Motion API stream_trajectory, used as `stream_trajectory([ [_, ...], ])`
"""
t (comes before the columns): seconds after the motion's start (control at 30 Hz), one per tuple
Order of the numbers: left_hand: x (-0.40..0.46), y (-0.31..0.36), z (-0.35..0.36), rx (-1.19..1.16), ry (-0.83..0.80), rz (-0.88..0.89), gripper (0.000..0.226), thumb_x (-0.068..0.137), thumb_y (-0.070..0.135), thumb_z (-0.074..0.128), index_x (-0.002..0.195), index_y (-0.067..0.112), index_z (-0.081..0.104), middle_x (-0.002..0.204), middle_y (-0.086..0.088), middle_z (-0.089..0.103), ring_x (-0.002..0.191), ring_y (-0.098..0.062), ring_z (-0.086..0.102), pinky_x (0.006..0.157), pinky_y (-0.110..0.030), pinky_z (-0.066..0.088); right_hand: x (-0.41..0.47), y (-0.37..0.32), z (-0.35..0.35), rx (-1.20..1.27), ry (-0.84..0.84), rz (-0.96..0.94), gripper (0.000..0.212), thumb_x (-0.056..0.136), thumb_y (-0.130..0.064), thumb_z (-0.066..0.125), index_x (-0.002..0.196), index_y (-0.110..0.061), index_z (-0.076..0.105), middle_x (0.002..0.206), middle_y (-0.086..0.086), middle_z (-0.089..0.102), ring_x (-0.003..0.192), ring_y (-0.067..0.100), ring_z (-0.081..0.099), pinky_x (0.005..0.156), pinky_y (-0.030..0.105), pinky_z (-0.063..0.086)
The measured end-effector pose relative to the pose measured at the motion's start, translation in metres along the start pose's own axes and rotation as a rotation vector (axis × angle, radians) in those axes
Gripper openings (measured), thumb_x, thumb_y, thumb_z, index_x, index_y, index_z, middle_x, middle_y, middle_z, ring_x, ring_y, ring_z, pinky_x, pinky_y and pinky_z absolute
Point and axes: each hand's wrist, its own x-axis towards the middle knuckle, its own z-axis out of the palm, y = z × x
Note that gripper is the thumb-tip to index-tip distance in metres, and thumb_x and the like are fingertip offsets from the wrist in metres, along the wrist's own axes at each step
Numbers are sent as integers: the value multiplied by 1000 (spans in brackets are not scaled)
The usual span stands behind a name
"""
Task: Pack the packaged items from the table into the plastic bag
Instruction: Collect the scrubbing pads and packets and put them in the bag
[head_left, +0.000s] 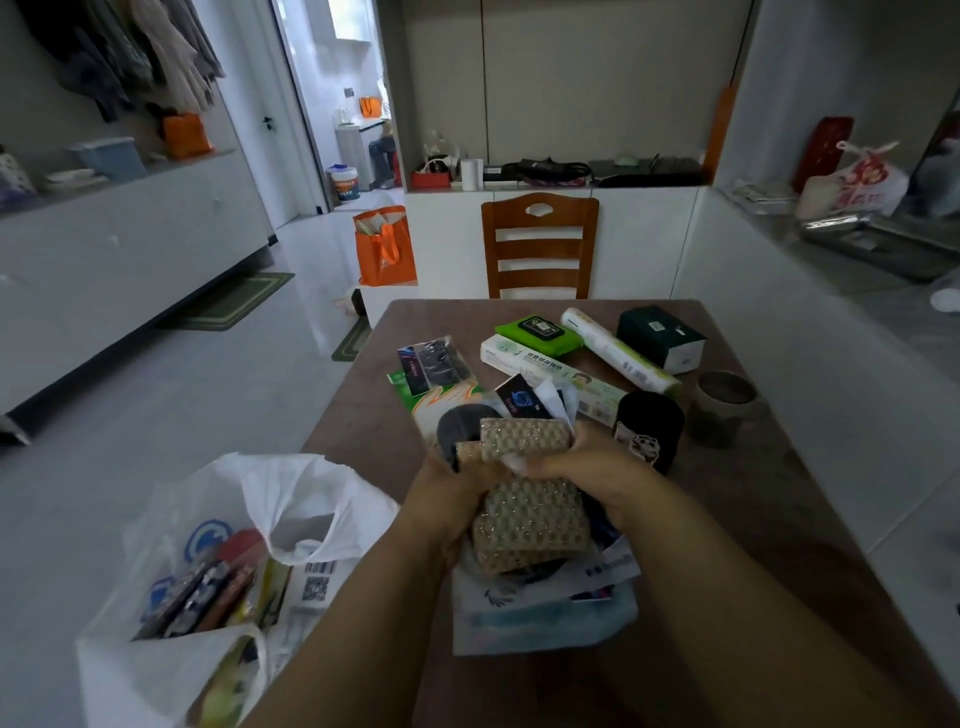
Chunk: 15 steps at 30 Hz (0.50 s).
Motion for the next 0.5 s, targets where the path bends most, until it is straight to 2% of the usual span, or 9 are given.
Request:
stream_trajectory([
  [0.1, -17, 15, -4, 68, -9, 4, 32, 86, 15, 67, 115, 3, 62, 106, -20, 72, 96, -34, 70, 81, -44, 58, -10, 1, 8, 122, -35, -9, 53, 67, -7, 83, 116, -10, 64, 108, 12, 72, 100, 27, 68, 85, 40, 55],
  [0.2, -36, 27, -16, 116, 11, -9, 24, 92, 22, 60, 111, 7, 64, 107, -19, 71, 98, -32, 68, 86, -42, 55, -17, 6, 21, 298, -126, 12, 55, 64, -2, 79, 116, -8, 62, 102, 17, 74, 83, 27, 74, 61, 32, 58],
  [0.23, -42, 30, -22, 120, 15, -15, 23, 93, 22, 58, 111, 8, 65, 109, -20, 70, 101, -33, 67, 90, -43, 54, -19, 6, 27, 339, -141, 25, 62, 59, -4, 80, 117, -8, 61, 102, 17, 74, 82, 28, 74, 59, 32, 58],
  [0.33, -59, 39, -45, 94, 59, -69, 35, 97, 36, 49, 111, 9, 66, 112, -16, 71, 105, -30, 65, 95, -40, 50, -26, 5, 47, 366, -177, 81, 78, 49, -12, 81, 123, -9, 56, 106, 16, 72, 92, 32, 70, 70, 37, 55],
  [0.37, -64, 42, -56, 80, 88, -85, 43, 97, 44, 44, 112, 11, 67, 113, -14, 71, 106, -29, 65, 96, -40, 49, -28, 5, 53, 369, -199, 94, 74, 50, -14, 80, 121, -9, 58, 104, 15, 73, 92, 31, 70, 72, 38, 54],
  [0.43, -73, 48, -77, 93, 192, -91, 57, 94, 59, 35, 109, 16, 69, 109, -12, 72, 104, -30, 65, 94, -41, 50, -32, 4, 64, 405, -256, 128, 52, 56, -16, 76, 107, -8, 67, 93, 13, 76, 82, 29, 73, 70, 36, 55],
  [0.5, -80, 51, -98, 166, 305, -86, 63, 94, 62, 28, 100, 15, 70, 98, -11, 73, 91, -27, 66, 78, -36, 53, -35, 7, 76, 449, -305, 213, 32, 59, -17, 73, 89, -7, 74, 85, 14, 77, 72, 28, 74, 70, 38, 56],
])
